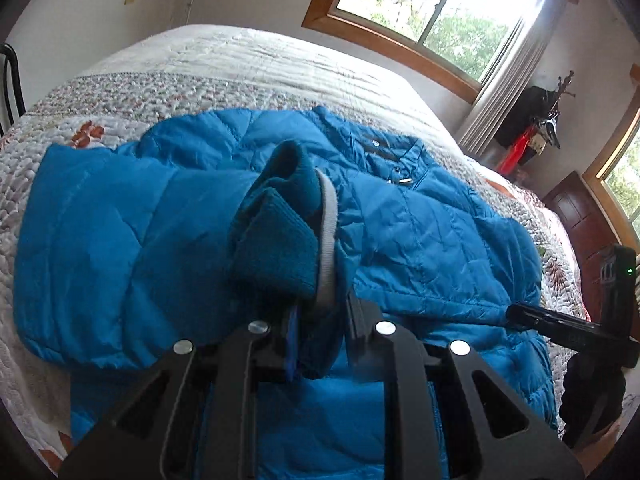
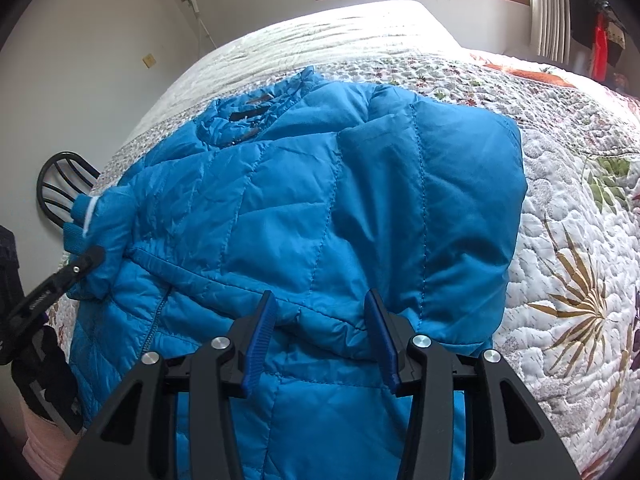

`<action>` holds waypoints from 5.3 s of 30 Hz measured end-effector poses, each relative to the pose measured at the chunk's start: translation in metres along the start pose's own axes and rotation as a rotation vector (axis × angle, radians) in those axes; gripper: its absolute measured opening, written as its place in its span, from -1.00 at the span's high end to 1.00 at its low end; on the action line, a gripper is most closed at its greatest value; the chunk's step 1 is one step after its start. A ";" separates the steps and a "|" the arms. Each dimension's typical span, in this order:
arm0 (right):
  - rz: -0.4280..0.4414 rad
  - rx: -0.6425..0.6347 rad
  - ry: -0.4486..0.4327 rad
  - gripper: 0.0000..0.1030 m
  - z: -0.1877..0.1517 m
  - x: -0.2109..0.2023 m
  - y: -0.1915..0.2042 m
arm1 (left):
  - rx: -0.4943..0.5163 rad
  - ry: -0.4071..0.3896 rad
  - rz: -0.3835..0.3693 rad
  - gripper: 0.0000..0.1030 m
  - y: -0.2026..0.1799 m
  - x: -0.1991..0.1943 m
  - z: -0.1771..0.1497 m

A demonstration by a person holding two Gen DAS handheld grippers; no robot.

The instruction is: Fold large clothes

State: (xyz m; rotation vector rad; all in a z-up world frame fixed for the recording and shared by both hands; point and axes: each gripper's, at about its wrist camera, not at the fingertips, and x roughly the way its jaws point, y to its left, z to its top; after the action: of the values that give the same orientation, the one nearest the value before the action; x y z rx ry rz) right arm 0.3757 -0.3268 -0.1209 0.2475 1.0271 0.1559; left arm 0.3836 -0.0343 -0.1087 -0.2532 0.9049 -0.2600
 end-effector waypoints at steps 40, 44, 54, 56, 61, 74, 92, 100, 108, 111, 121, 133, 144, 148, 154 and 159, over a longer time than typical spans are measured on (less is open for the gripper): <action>0.170 -0.128 0.159 -0.03 0.029 0.050 0.150 | -0.039 0.083 0.078 0.04 0.092 -0.005 0.021; 0.191 -0.119 0.166 0.65 0.027 0.056 0.150 | -0.056 0.077 0.059 0.04 0.094 -0.010 0.019; 0.044 -0.043 -0.085 0.68 0.047 -0.025 0.082 | -0.050 -0.089 0.042 0.04 0.088 -0.061 0.030; 0.005 0.008 -0.125 0.68 0.048 -0.039 0.055 | -0.041 -0.097 0.057 0.04 0.084 -0.060 0.031; 0.011 0.144 -0.180 0.68 0.047 -0.059 -0.012 | 0.006 -0.078 0.065 0.04 0.066 -0.048 0.041; -0.031 0.220 -0.080 0.64 0.039 -0.011 -0.059 | 0.058 0.036 0.147 0.01 0.058 0.029 0.040; -0.051 0.041 -0.068 0.51 0.037 -0.001 0.019 | 0.125 0.039 0.103 -0.01 0.015 0.028 0.028; -0.063 0.033 -0.023 0.68 0.027 0.031 0.006 | 0.167 0.050 0.125 0.00 0.021 0.043 0.020; -0.089 -0.002 -0.064 0.68 0.021 0.035 0.012 | 0.168 0.041 0.114 0.00 0.023 0.045 0.016; -0.086 -0.003 -0.075 0.68 0.020 0.035 0.011 | 0.175 0.033 0.120 0.00 0.022 0.046 0.014; -0.005 -0.086 -0.174 0.21 -0.037 -0.054 0.023 | 0.164 0.056 0.064 -0.40 0.027 -0.029 0.002; 0.094 -0.020 -0.133 -0.23 -0.218 -0.141 0.006 | 0.053 0.093 0.077 -0.67 0.122 -0.153 -0.129; 0.141 0.096 -0.126 -0.24 -0.271 -0.142 -0.006 | -0.031 0.155 -0.079 -0.68 0.127 -0.156 -0.190; 0.164 0.116 -0.125 -0.26 -0.272 -0.135 -0.011 | -0.002 0.147 -0.074 -0.68 0.116 -0.154 -0.198; 0.167 0.110 -0.133 -0.21 -0.271 -0.128 -0.005 | -0.015 0.180 -0.186 -0.56 0.101 -0.150 -0.200; 0.168 0.106 -0.136 -0.12 -0.274 -0.129 -0.007 | -0.026 0.208 -0.210 -0.53 0.091 -0.144 -0.202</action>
State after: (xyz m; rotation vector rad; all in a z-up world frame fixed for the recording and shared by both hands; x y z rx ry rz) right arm 0.0748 -0.3289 -0.1512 0.4351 0.8798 0.2336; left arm 0.1478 0.0766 -0.1516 -0.3504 1.0887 -0.4761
